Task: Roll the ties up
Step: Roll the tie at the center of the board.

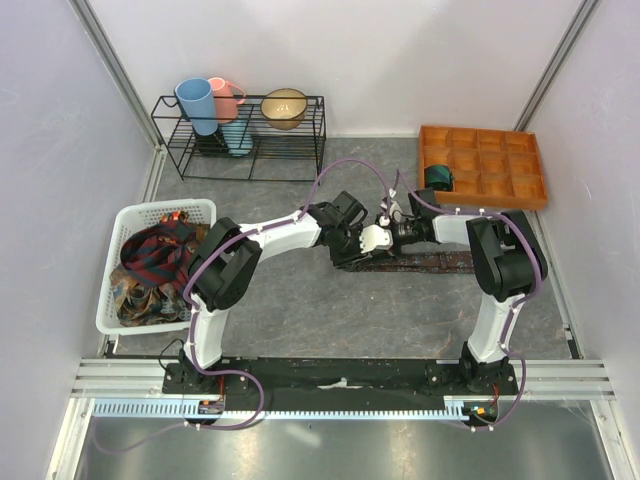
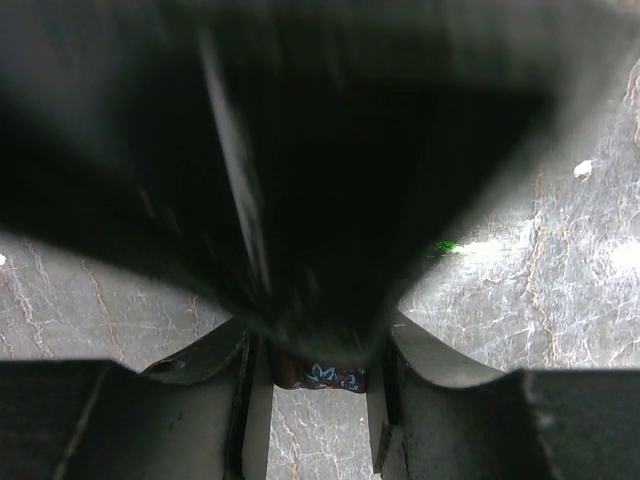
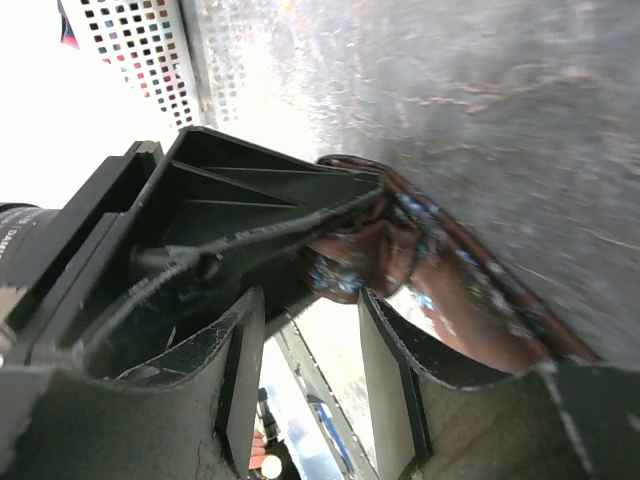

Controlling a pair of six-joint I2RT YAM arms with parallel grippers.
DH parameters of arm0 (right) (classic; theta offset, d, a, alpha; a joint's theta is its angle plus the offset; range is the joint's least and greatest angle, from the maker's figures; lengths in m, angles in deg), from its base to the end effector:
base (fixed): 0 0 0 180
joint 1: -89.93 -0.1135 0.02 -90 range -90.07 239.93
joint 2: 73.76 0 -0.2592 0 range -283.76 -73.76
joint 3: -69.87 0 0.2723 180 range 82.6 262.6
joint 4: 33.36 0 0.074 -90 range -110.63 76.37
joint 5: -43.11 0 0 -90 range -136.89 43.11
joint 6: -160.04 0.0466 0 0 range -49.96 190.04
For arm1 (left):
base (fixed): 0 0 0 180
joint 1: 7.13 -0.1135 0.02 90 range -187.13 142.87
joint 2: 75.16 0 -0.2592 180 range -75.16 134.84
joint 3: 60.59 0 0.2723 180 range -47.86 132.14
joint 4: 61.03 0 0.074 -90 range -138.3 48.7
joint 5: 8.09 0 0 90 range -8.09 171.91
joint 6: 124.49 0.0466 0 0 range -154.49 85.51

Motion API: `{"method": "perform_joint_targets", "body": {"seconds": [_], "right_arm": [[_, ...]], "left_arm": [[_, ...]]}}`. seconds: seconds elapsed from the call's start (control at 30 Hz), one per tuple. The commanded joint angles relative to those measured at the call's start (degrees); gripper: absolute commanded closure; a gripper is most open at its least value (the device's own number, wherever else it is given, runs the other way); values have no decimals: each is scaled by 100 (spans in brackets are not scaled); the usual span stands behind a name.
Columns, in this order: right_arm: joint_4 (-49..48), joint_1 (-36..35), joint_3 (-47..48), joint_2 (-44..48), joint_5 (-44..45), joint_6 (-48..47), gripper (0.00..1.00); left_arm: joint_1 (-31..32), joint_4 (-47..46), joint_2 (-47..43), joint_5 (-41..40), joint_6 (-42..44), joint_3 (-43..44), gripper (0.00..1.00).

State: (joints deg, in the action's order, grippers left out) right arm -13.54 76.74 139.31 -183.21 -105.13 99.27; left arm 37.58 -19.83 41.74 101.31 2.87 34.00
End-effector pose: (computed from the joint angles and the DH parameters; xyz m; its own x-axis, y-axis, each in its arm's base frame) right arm 0.3457 0.1217 0.0977 -0.9964 0.0305 -0.0796 -0.0568 0.4585 0.8869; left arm 0.3031 -0.3218 0.1357 -0.0390 0.8440 -0.5349 0.9971 0.0679 0.0344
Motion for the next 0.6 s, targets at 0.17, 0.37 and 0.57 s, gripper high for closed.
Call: {"method": "perform_joint_targets", "body": {"seconds": [0.17, 0.37, 0.57], "right_arm": [[-674, -245, -19, -270, 278, 372, 52], [-350, -281, 112, -411, 796, -119, 54], [-534, -307, 95, -393, 691, 21, 77]], "left_arm": [[-41, 598, 272, -296, 324, -74, 87], [-50, 590, 254, -296, 368, -101, 86], [-41, 572, 272, -270, 368, -127, 85]]}}
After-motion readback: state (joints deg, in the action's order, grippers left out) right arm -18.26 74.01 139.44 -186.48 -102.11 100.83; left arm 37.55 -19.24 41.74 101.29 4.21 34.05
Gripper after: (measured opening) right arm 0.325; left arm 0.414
